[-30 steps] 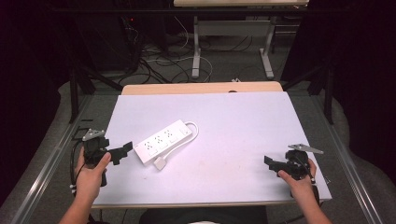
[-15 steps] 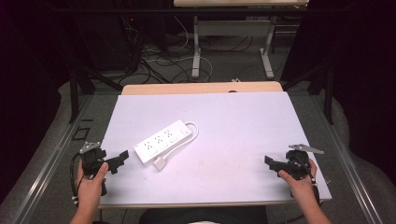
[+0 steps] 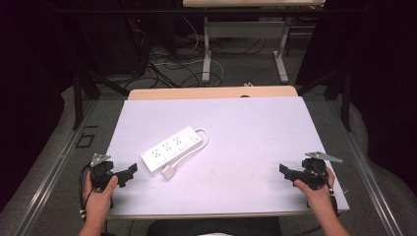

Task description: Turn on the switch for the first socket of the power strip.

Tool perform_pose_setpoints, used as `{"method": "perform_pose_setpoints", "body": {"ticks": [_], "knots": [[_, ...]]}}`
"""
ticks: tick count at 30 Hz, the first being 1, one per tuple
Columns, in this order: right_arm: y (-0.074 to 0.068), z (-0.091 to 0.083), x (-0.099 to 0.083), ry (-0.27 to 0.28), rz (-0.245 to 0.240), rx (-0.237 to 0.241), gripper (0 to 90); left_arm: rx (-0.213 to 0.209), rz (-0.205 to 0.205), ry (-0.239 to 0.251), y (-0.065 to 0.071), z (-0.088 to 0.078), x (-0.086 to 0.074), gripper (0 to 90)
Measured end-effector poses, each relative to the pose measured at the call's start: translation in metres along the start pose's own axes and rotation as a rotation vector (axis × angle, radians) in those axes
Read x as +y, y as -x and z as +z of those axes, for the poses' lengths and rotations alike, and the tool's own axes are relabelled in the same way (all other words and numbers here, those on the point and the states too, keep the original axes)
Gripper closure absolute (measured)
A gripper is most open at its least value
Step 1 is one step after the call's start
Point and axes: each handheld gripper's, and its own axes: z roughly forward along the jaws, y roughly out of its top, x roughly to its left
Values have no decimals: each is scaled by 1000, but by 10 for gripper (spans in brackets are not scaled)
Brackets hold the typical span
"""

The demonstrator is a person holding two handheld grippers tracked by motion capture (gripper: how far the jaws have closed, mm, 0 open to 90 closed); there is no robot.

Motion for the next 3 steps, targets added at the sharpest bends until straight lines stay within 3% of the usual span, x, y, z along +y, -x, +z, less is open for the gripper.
{"method": "perform_pose_setpoints", "body": {"ticks": [3], "knots": [[1, 0, 0, -1, -3, 1, 48, -8, -4, -6, 0, 1, 0, 27]]}}
